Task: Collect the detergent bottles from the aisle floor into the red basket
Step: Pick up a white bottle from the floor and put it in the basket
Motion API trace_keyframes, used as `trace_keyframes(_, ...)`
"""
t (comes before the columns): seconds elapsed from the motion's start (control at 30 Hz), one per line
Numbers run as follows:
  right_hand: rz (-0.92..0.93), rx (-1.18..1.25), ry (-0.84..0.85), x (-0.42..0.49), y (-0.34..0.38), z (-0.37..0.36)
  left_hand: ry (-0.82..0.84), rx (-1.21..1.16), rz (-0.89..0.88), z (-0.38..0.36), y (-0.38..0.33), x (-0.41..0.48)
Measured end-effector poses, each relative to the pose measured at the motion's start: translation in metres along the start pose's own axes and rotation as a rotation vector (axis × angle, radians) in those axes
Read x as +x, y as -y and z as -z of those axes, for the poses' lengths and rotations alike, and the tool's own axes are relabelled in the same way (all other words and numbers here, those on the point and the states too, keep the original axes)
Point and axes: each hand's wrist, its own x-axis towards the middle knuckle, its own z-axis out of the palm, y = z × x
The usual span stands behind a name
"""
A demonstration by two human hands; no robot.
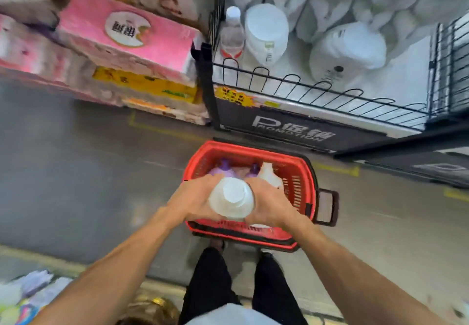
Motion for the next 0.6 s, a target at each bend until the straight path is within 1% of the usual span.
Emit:
trace_keyframes(0.1,-0.074,0.024,0.043,0.027,-0.029,-0.040,0.052,0.018,-0.005,-0.038,0.039,0.028)
trace_keyframes(0.2,-0.103,0.005,0.051,0.062,-0.066,-0.082,0.089,0.050,-0.009,-0.080,0.079,0.065)
trace_keyframes(0.27,-0.120,0.055,0.061,0.087,-0.094,-0.116,0.107,0.089,-0.012,-0.111,0.105,0.089)
trace_keyframes(0.43,-0.136,0.157,0.089,0.151,-0.160,-0.192,0.077,0.099,-0.027,-0.172,0.165,0.140)
trace_keyframes(0.53,-0.148,0.193,0.116,0.196,-0.188,-0.214,0.205,0.068,0.089,-0.184,0.192,0.177)
trace_keyframes(0.6,-0.177,0.173,0.157,0.225,-0.207,-0.222,0.254,0.124,0.139,-0.189,0.206,0.202)
